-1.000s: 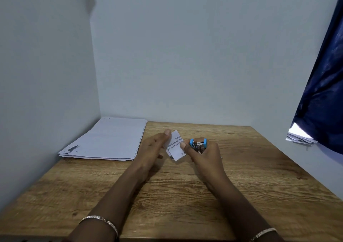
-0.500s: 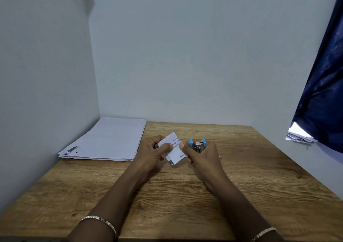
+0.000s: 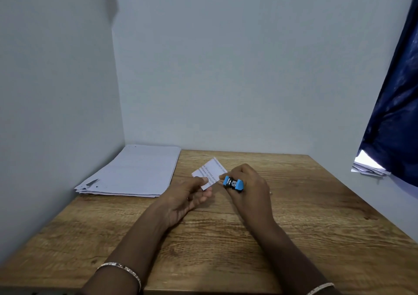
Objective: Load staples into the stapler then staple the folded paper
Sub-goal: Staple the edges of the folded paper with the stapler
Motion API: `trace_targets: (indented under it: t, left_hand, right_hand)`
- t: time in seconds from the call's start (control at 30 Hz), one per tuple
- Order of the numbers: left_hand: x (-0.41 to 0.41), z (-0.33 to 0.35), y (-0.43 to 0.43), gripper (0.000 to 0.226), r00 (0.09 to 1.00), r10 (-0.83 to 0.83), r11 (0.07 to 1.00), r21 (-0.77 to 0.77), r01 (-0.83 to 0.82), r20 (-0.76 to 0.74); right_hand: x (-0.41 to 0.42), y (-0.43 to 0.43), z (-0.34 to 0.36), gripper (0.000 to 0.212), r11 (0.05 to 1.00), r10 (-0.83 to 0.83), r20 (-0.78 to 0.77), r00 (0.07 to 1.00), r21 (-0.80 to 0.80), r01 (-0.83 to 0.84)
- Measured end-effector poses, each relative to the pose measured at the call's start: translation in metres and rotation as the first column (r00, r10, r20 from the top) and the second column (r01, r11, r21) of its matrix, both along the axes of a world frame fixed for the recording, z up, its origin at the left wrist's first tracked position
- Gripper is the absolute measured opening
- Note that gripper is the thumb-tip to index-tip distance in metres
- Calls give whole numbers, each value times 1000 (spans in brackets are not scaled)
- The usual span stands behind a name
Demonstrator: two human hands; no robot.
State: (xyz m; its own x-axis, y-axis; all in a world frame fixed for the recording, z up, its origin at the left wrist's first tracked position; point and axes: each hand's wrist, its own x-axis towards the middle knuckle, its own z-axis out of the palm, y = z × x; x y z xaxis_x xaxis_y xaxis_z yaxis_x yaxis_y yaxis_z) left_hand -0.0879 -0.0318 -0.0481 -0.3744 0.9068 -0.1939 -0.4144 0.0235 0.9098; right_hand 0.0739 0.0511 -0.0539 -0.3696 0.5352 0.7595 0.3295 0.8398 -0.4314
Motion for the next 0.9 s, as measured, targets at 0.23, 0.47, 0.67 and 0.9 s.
trace_targets:
  t: [0.23, 0.47, 0.67, 0.9]
  left_hand:
    - [0, -2, 2, 24, 995, 37, 992, 127, -25, -88]
    - [0, -3, 2, 23, 965, 81, 987, 157, -42, -250]
    - [-2, -7, 4, 22, 943, 61, 985, 170, -5, -327]
    - [-1, -9, 6, 25, 902, 31, 983, 179, 52, -430]
  right_hand:
    - [0, 0, -1, 50, 805, 105, -93, 990, -577, -139]
    - [-5, 5, 2, 41, 448, 246, -317, 916, -801, -397]
    - [-3, 7, 0, 24, 261, 309, -469, 827, -794, -548]
    - [0, 7, 2, 43, 254, 341, -492, 801, -772, -582]
